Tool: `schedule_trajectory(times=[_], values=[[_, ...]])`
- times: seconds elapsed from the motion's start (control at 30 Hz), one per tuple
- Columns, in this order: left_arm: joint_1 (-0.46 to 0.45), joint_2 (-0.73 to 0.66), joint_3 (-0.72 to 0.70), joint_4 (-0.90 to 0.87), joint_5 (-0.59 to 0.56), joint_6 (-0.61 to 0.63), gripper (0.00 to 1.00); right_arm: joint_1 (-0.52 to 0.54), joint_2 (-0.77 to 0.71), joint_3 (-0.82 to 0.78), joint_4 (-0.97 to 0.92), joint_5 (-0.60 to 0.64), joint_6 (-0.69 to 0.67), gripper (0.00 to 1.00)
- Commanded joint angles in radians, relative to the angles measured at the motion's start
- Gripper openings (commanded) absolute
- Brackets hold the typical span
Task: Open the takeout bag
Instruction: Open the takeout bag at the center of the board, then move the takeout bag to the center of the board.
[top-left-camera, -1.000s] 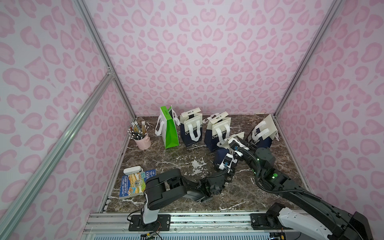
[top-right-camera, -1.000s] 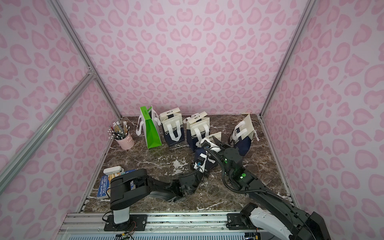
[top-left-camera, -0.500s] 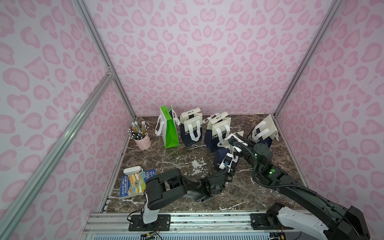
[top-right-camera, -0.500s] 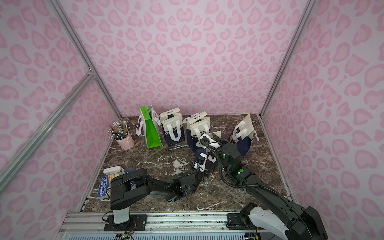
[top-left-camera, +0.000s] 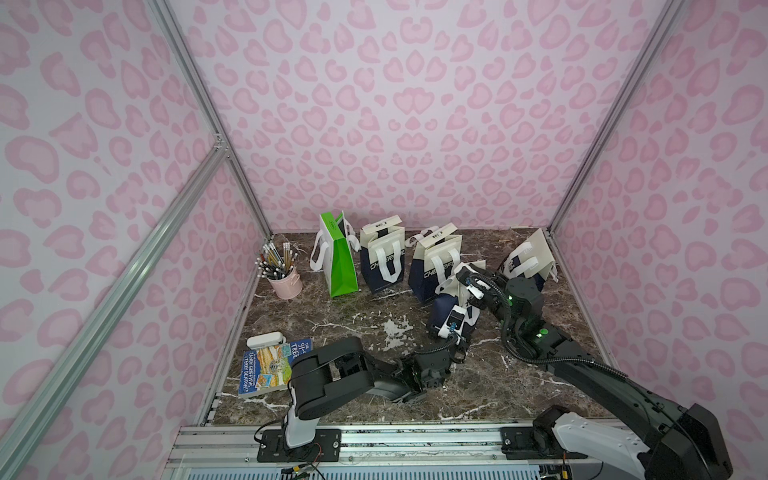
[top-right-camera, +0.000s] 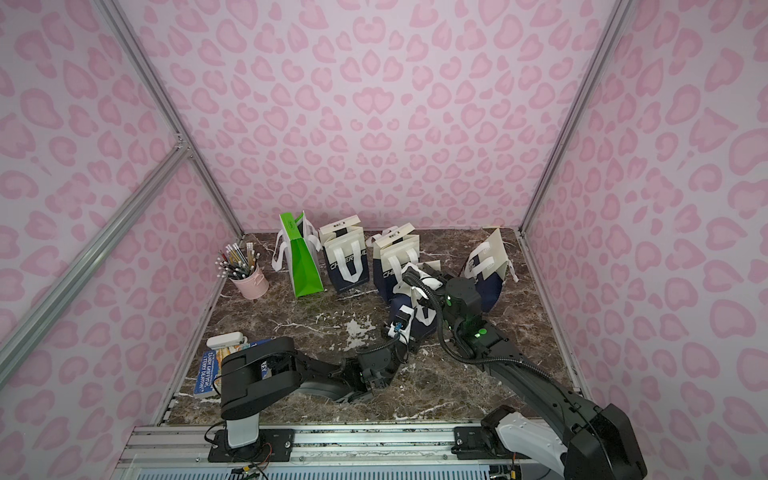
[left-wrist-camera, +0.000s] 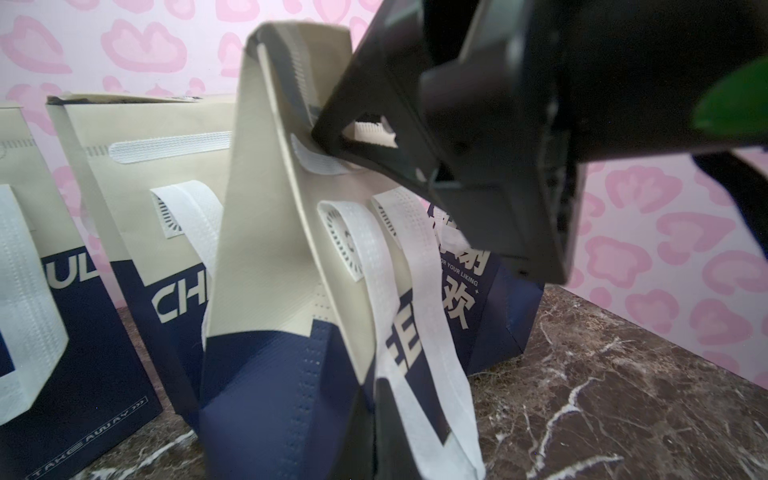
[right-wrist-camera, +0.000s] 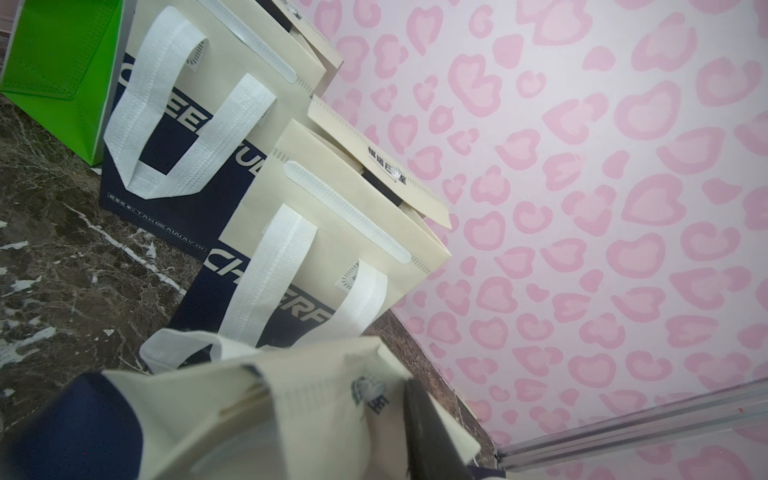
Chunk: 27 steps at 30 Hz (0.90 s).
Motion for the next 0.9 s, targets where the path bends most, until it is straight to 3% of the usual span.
schedule_trajectory(times=[0.0, 0.13, 0.3, 0.67, 0.87], values=[[-0.004, 0.000, -0.007, -0.013, 0.012, 0.000, 0.05, -0.019, 0.012, 0.021, -0.026, 0.027, -0.007, 0.21], [-0.004, -0.001, -0.014, -0.012, 0.010, -0.004, 0.05, -0.020, 0.015, 0.015, -0.026, 0.038, -0.012, 0.15], [-0.004, -0.004, -0.023, -0.010, 0.007, -0.015, 0.05, -0.023, 0.014, 0.023, -0.041, 0.053, -0.018, 0.00], [-0.004, -0.009, -0.049, -0.012, -0.004, -0.033, 0.05, -0.030, 0.015, 0.143, -0.190, 0.125, -0.088, 0.00], [-0.004, -0.017, -0.072, -0.014, -0.007, -0.040, 0.05, -0.028, 0.035, 0.274, -0.396, 0.112, -0.157, 0.00]])
